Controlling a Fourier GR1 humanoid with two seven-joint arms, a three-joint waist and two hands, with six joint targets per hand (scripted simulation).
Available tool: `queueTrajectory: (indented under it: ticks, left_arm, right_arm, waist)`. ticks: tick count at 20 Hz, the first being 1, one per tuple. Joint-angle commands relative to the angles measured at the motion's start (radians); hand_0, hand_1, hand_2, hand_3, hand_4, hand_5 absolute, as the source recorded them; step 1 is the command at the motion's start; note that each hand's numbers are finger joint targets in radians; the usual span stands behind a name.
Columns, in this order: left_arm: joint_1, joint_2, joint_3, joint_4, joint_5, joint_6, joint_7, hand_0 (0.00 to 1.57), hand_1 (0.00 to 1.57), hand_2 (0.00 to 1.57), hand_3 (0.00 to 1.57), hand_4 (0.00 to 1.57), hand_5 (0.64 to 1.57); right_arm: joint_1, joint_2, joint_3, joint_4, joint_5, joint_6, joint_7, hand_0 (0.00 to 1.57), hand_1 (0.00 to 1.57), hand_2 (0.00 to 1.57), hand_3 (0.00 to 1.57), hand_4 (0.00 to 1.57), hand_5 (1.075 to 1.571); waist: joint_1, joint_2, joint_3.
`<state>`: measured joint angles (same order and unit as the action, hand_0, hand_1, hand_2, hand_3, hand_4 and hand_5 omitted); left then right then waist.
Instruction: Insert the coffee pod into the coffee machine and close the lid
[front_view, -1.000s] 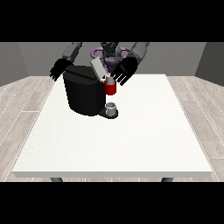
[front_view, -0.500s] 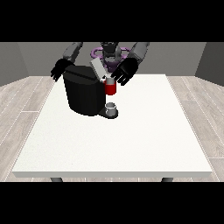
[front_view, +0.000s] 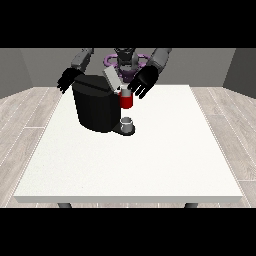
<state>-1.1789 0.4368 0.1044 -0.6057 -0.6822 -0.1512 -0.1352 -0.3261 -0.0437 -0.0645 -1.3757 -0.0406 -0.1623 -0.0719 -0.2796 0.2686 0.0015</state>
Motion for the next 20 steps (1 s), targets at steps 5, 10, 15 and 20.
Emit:
queueTrajectory:
  ticks: [5,10,15,20]
  left_arm:
    - [0.015,-0.024,-0.016,-0.017,-0.019,0.002,-0.008,1.07,1.07,1.12,0.93,0.37,1.571]
    - [0.042,0.022,-0.054,0.023,-0.070,-0.023,-0.061,0.00,0.00,0.00,0.00,0.00,1.571]
    - [0.022,-0.015,-0.072,-0.010,-0.086,-0.036,-0.024,0.00,0.00,0.00,0.00,0.00,1.571]
    - [0.049,-0.005,-0.057,-0.021,-0.072,-0.076,-0.033,0.00,0.00,0.00,0.00,0.00,1.571]
  right_arm:
    - [0.026,0.003,-0.017,0.046,0.003,-0.013,-0.044,0.00,0.00,0.00,0.00,0.45,1.571]
    - [0.022,0.020,0.043,-0.045,0.027,-0.029,0.083,0.00,0.00,0.00,0.00,0.37,1.571]
    - [0.015,0.026,0.000,0.032,0.008,-0.031,-0.023,0.00,0.00,0.00,0.00,0.34,1.571]
    - [0.052,-0.037,-0.051,0.060,-0.020,0.018,-0.054,0.00,0.00,0.00,0.00,0.42,1.571]
  waist:
    - [0.024,-0.016,-0.0011]
    - [-0.013,-0.031,-0.0017]
    - [0.018,-0.020,-0.0011]
    - [0.039,-0.066,-0.0010]
